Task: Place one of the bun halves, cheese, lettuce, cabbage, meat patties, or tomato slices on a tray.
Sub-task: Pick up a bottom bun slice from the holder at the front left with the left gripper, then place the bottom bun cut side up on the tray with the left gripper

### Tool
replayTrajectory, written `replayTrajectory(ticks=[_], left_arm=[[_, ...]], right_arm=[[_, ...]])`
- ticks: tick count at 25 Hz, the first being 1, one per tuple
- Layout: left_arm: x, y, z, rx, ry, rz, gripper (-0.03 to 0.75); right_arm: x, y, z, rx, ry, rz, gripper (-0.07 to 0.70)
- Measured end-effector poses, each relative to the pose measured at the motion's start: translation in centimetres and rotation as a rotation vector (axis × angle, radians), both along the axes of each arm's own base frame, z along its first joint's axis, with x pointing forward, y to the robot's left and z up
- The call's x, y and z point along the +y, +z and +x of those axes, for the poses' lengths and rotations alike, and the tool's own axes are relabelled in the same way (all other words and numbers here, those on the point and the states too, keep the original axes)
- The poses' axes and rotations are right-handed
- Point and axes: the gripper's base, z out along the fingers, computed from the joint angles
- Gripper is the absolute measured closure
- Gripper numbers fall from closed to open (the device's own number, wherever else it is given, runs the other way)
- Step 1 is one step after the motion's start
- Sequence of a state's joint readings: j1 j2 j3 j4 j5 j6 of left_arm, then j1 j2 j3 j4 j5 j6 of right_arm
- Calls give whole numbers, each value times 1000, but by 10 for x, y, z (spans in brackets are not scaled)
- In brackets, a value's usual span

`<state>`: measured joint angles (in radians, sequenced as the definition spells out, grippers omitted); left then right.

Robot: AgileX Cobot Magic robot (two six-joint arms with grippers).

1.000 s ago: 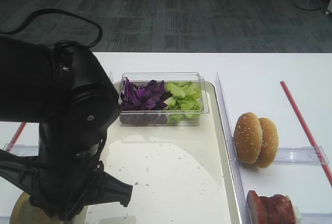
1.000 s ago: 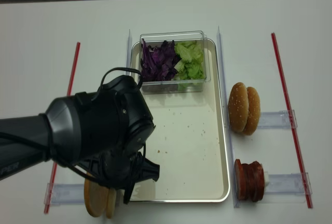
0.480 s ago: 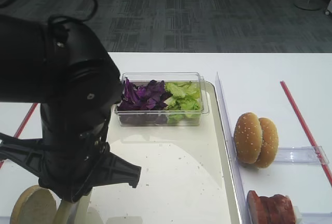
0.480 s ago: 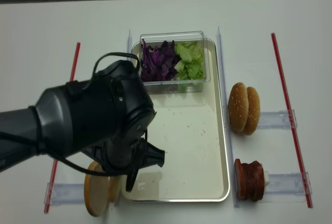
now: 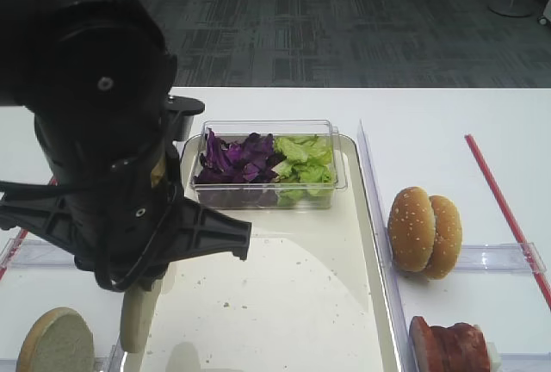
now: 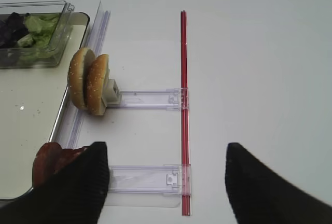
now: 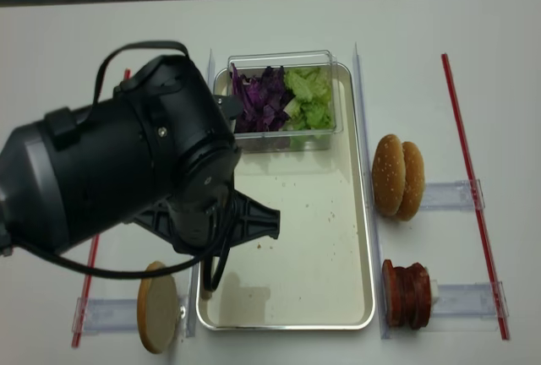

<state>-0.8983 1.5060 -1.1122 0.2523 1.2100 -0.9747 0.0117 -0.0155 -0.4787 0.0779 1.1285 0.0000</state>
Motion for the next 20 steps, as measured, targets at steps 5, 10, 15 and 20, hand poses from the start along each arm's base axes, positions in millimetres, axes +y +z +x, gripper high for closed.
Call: replayTrajectory(ticks=[5, 10, 15, 20], left_arm=[[-5, 10, 3, -17, -6, -32, 641], [-10, 10, -1, 25, -32, -87, 641], [-23, 12, 1, 4, -99, -220, 641], [-32, 14, 3, -28, -146, -314, 641]], right_arm=[[0, 0, 0, 0, 0, 0, 126], [0, 0, 0, 0, 0, 0, 126], [0, 0, 0, 0, 0, 0, 126], [0, 0, 0, 0, 0, 0, 126]])
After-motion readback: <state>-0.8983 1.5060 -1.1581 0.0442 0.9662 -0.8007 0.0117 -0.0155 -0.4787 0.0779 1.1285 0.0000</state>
